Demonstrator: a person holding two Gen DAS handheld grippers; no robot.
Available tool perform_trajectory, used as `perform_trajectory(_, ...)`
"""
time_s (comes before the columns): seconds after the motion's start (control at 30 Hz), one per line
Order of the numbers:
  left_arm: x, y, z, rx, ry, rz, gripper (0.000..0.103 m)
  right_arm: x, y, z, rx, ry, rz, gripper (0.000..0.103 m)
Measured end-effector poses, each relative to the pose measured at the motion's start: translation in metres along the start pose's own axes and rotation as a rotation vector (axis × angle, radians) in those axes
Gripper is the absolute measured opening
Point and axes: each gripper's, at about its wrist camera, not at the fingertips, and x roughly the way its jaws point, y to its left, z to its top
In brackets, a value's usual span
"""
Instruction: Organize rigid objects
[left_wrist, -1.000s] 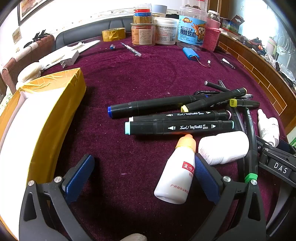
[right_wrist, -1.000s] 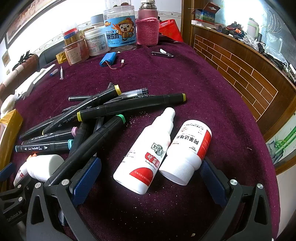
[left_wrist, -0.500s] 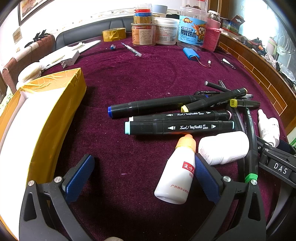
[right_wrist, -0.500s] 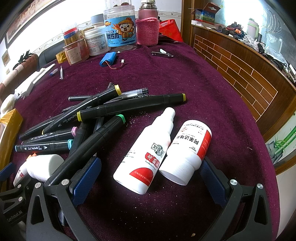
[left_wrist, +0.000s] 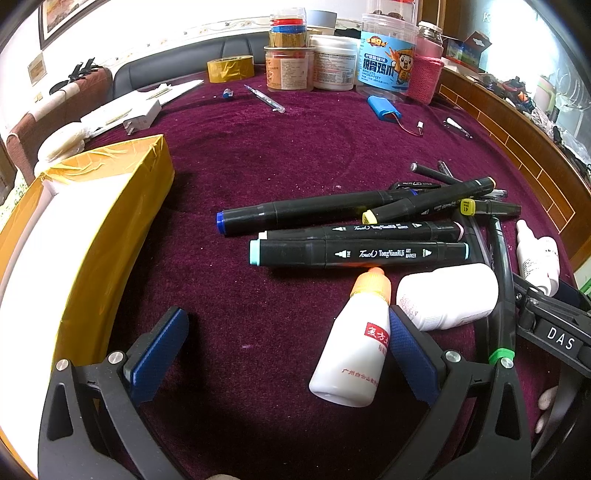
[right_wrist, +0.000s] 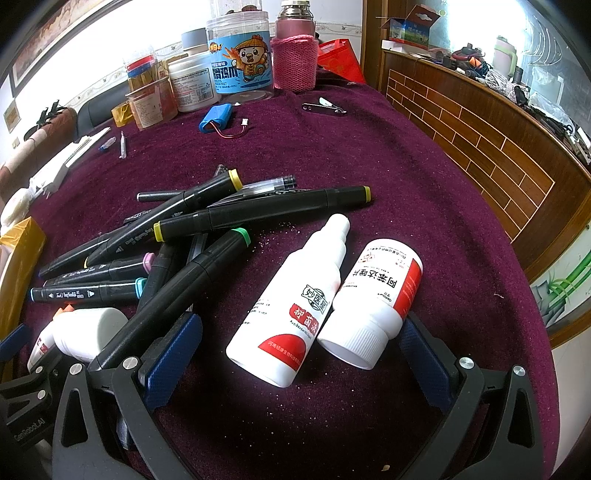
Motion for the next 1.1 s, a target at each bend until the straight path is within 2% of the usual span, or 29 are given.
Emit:
perform_trajectory(0.13,0.0,0.0,0.0,0.0,0.0,0.0,0.103,0.001,0.001,-0.001,-0.013,0.007,0.016,0.102)
perform_trajectory(0.23,0.0,0.0,0.0,0.0,-0.001,0.0,0.103,0.001,-0.001,0.004,-0.059,0.062,0.048,0.102)
perform_trajectory(0.33,0.0,0.0,0.0,0.0,-0.001,0.001,0.103,-0.002,-0.009,0.005,-0.011,0.094,0.088,0.102)
perform_trajectory(0.43,0.001,0.001,-0.002,0.0,-0.001,0.001,0.103,0.002,-0.001,0.006,-0.058,0.132,0.054,0.102)
perform_trajectory(0.63,0.0,0.001,-0.003,0.0,0.004,-0.001,0.103,0.0,-0.002,-0.002,-0.065,0.079,0.05,0.102)
perform_trajectory(0.77,-0.002,0.002,-0.006,0.003,0.022,-0.001,0.103,-0.001,-0.005,-0.008,-0.074,0.086,0.06,0.101)
perform_trajectory(0.83,-0.002,0.003,-0.007,0.0,0.02,-0.001,0.103,-0.01,-0.009,-0.015,-0.052,0.076,0.039,0.094)
perform_trajectory(0.87,-0.002,0.002,-0.007,0.0,0.02,0.0,0.103,-0.016,-0.01,-0.018,-0.04,0.058,0.037,0.087)
perform_trajectory(0.9,-0.002,0.002,-0.007,0.0,0.019,0.002,0.103,-0.024,-0.012,-0.021,-0.027,0.024,0.048,0.085)
perform_trajectory(0.93,-0.002,0.002,-0.008,0.0,0.019,0.002,0.103,-0.04,-0.016,-0.025,-0.01,-0.045,0.058,0.085)
perform_trajectory(1.03,-0.002,0.002,-0.008,0.0,0.019,0.004,0.103,-0.083,-0.027,-0.038,0.03,-0.328,-0.002,0.086)
perform_trajectory(1.07,-0.003,0.002,-0.008,0.0,0.019,0.005,0.103,-0.09,-0.033,-0.041,0.056,-0.407,0.005,0.091)
perform_trajectory(1.1,-0.003,0.002,-0.008,0.0,0.02,0.003,0.103,-0.09,-0.038,-0.04,0.081,-0.444,0.02,0.094)
